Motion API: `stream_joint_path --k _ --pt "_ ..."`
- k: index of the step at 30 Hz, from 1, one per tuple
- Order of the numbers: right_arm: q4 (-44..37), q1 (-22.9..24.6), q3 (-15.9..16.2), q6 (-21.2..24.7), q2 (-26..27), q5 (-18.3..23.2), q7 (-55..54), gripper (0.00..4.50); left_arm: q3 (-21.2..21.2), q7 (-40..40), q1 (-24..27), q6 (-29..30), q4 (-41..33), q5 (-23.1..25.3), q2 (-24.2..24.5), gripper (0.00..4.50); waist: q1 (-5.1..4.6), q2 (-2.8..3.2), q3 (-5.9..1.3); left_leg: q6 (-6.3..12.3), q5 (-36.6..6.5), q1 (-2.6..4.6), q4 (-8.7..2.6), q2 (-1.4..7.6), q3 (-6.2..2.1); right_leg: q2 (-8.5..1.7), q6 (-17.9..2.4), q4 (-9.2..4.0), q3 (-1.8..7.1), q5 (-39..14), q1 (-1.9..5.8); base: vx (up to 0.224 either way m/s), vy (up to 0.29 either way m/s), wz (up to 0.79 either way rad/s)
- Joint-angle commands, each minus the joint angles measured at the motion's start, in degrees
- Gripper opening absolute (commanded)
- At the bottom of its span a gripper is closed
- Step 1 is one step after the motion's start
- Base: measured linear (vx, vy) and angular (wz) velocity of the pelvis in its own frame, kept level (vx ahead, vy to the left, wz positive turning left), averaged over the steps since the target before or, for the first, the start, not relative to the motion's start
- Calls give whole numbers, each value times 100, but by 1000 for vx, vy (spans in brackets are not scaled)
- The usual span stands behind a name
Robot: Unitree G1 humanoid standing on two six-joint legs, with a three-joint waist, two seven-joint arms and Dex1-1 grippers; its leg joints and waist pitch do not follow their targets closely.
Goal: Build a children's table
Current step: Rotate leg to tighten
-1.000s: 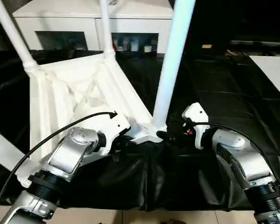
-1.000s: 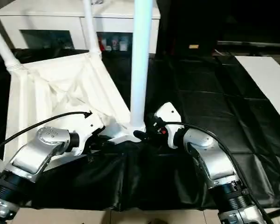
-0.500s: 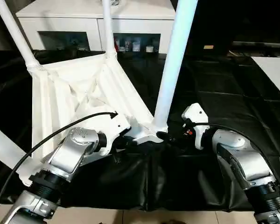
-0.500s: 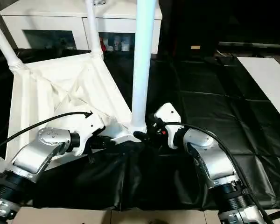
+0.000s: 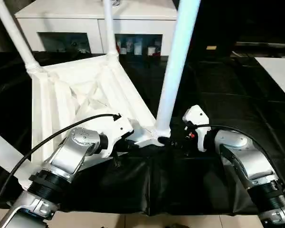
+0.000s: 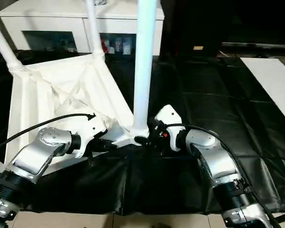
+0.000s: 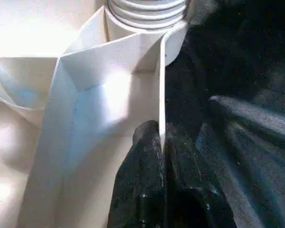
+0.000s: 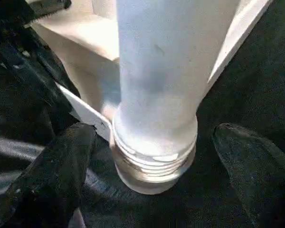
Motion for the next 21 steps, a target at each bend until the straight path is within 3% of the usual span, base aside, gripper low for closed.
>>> stream_joint_path --k 1,5,9,21 --pt "128 -141 79 -142 -34 -145 10 436 -201 -236 141 58 -30 -122 -54 0 7 -40 -351 483 -505 -37 -411 222 -24 -269 -1653 -342 160 -598 317 0 0 0" --pt "320 -229 100 -240 24 -195 16 436 -207 -235 155 16 -16 -102 -37 0 4 -42 -342 446 -633 -30 -417 220 -24 -267 -1611 -360 160 -802 317 0 0 0" --pt "568 -339 -9 -282 233 -52 12 436 -197 -244 186 -10 -1 -88 -30 0 -2 -39 -353 474 -542 -39 -413 219 -26 -269 -1647 -341 160 -652 321 0 0 0" --pt "836 -391 -71 -390 435 3 70 334 -179 -231 203 -23 35 -89 -12 0 0 -23 -353 451 -560 -30 -417 219 -25 -264 -1659 -335 156 -635 326 0 0 0"
